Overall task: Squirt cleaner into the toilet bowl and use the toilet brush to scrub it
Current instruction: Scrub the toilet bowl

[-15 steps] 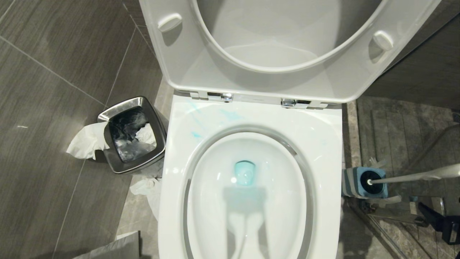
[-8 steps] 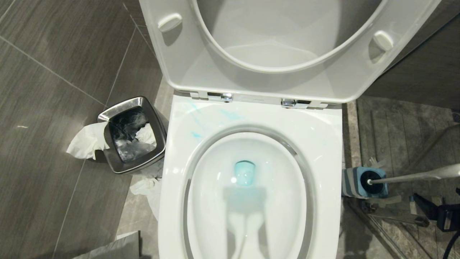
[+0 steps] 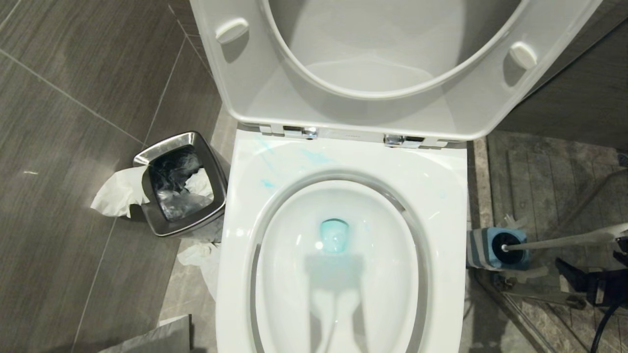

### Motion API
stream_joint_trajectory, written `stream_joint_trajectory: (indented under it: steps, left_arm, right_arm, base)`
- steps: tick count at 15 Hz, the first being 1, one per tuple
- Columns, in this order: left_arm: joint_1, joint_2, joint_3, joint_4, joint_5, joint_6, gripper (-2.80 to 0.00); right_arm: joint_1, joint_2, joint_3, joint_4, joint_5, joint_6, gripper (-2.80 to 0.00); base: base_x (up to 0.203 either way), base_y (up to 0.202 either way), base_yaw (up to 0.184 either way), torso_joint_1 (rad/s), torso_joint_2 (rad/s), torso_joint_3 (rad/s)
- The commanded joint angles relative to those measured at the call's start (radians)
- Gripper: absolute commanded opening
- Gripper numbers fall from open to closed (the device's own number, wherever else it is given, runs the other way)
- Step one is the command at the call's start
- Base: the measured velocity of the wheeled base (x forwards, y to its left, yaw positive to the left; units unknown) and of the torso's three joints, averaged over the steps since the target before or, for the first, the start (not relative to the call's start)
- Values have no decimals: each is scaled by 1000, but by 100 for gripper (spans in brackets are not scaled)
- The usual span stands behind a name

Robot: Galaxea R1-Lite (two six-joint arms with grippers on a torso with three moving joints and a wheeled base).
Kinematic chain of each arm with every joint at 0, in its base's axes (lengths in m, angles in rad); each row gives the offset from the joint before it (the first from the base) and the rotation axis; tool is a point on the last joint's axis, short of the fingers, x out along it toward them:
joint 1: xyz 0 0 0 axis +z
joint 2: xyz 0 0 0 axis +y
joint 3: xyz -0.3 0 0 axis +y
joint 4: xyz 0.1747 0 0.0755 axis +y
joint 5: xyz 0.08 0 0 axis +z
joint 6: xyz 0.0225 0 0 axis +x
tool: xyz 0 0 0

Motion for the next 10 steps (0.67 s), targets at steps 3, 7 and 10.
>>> stream_joint_trajectory:
  steps: [3, 7, 10]
  left_arm:
    - [1, 0, 0, 0, 0, 0, -280]
    - [1, 0, 0, 0, 0, 0, -280]
    - [1, 1, 0, 0, 0, 0, -280]
  right_arm:
    - [32, 39, -68, -7, 1, -2, 0]
    - [58, 66, -116, -6, 0, -3, 0]
    - [76, 86, -136, -7, 0, -3, 0]
  base:
    - [0, 0, 0, 0, 0, 0]
    - [0, 0, 0, 0, 0, 0]
    - [0, 0, 0, 0, 0, 0]
